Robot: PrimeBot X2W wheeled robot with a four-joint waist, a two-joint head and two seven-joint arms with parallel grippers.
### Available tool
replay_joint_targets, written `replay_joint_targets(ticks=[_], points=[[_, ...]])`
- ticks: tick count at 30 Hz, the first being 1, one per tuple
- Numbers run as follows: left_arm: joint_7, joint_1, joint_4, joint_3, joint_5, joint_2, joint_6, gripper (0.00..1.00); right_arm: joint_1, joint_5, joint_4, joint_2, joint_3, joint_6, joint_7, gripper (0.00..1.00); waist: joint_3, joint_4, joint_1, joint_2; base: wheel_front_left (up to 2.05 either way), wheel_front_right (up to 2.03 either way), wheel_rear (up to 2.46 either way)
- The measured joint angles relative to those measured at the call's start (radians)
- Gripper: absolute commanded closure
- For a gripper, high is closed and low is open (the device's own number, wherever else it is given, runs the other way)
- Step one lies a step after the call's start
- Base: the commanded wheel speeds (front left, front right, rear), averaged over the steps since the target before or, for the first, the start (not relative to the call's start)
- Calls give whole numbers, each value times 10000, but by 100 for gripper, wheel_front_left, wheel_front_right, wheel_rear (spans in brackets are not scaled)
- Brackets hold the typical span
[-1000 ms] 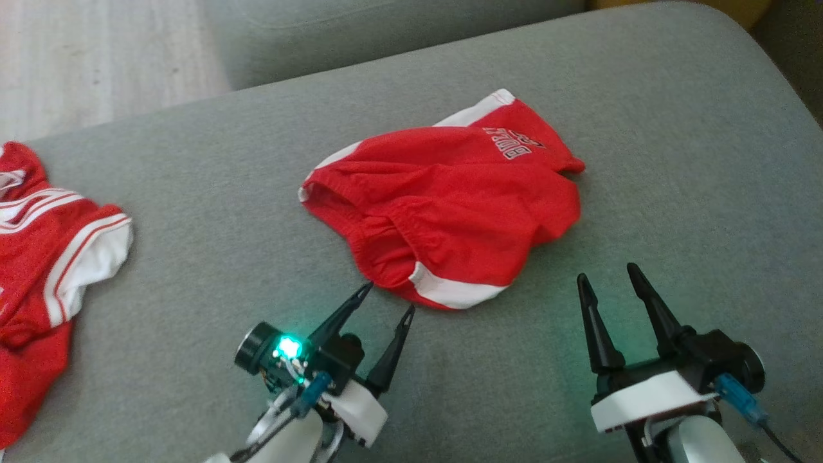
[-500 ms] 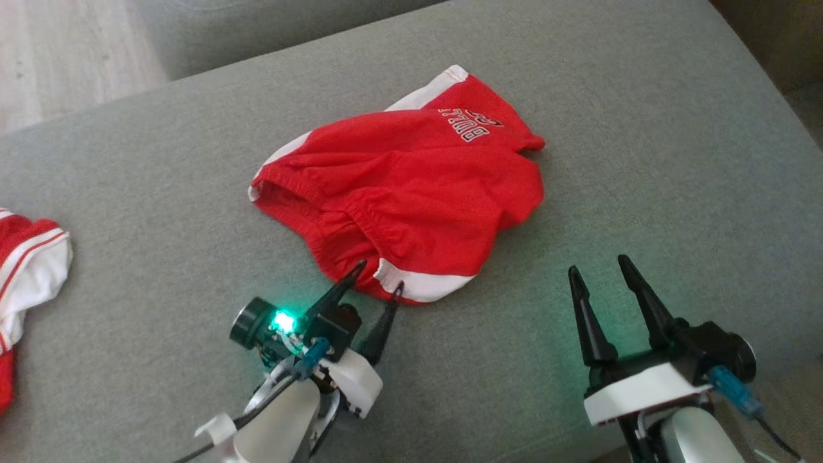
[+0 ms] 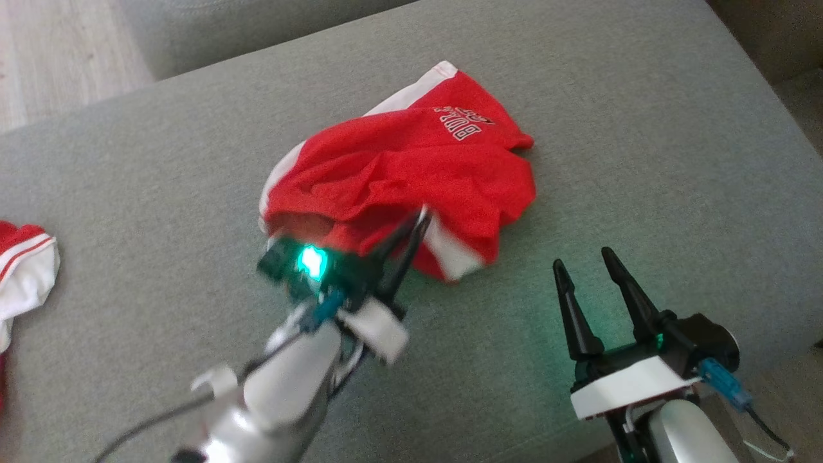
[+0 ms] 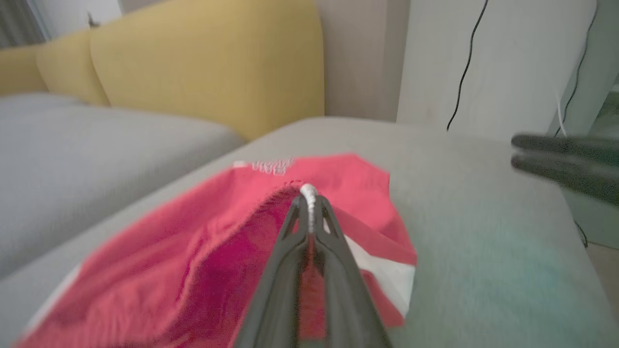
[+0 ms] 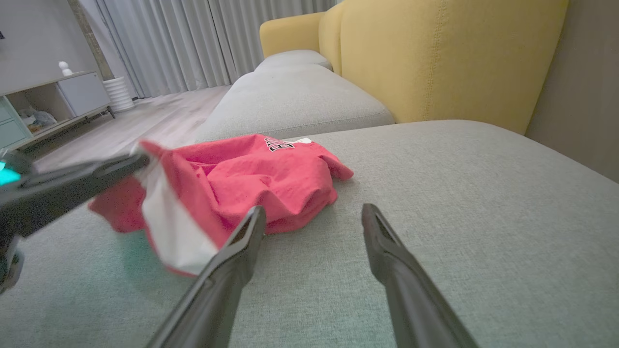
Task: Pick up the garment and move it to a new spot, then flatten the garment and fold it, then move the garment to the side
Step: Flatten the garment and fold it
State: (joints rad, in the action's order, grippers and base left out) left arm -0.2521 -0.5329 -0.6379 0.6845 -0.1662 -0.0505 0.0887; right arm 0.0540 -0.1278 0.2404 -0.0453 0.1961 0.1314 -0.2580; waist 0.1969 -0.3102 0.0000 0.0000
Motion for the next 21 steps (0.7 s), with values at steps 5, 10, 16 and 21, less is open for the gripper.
replay_joint_targets(ticks=[5, 10, 16, 21], points=[[213, -1789, 1093, 148, -44, 2, 219, 100, 38, -249, 0, -4, 230, 0, 0, 0, -175, -211, 0, 0, 0, 0, 0], [472, -3711, 2207, 23, -173, -27, 349, 100, -21, -311, 23, -4, 224, 0, 0, 0, -419, -285, 0, 0, 0, 0, 0], [986, -4523, 2867, -581, -694, -320, 341, 100, -76, -309, 38, -6, -81, 0, 0, 0, -690, 33, -1, 0, 0, 0, 0], [1555, -2611, 2853, -800, -1325, -1206, 236, 100, -243, -311, -29, -8, -353, 0, 0, 0, -709, 575, 0, 0, 0, 0, 0]])
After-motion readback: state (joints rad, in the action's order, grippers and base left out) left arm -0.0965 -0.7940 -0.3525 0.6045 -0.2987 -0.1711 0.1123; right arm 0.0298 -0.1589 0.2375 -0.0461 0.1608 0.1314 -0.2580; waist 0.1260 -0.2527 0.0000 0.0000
